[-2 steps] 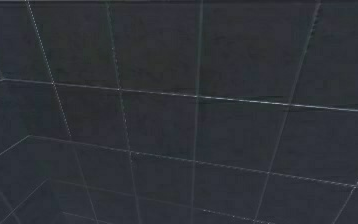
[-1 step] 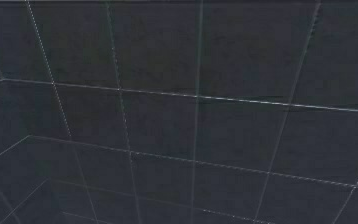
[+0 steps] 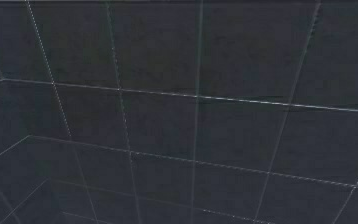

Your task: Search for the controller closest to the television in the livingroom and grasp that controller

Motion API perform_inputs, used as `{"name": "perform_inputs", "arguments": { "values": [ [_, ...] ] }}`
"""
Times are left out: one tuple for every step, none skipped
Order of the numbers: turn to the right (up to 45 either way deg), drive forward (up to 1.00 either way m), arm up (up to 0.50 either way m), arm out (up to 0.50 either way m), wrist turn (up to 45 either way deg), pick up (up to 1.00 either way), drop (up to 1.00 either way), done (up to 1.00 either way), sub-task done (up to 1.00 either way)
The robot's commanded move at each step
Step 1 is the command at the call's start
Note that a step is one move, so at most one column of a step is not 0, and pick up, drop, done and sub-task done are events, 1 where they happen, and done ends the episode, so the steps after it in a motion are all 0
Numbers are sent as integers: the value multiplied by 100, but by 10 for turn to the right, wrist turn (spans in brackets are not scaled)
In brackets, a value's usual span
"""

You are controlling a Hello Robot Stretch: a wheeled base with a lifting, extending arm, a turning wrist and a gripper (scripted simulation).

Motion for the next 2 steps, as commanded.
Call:
{"name": "perform_inputs", "arguments": {
  "values": [
    [0, 0, 0, 0, 450, 0, 0, 0, 0],
    [0, 0, 0, 0, 450, 0, 0, 0, 0]
  ]
}}
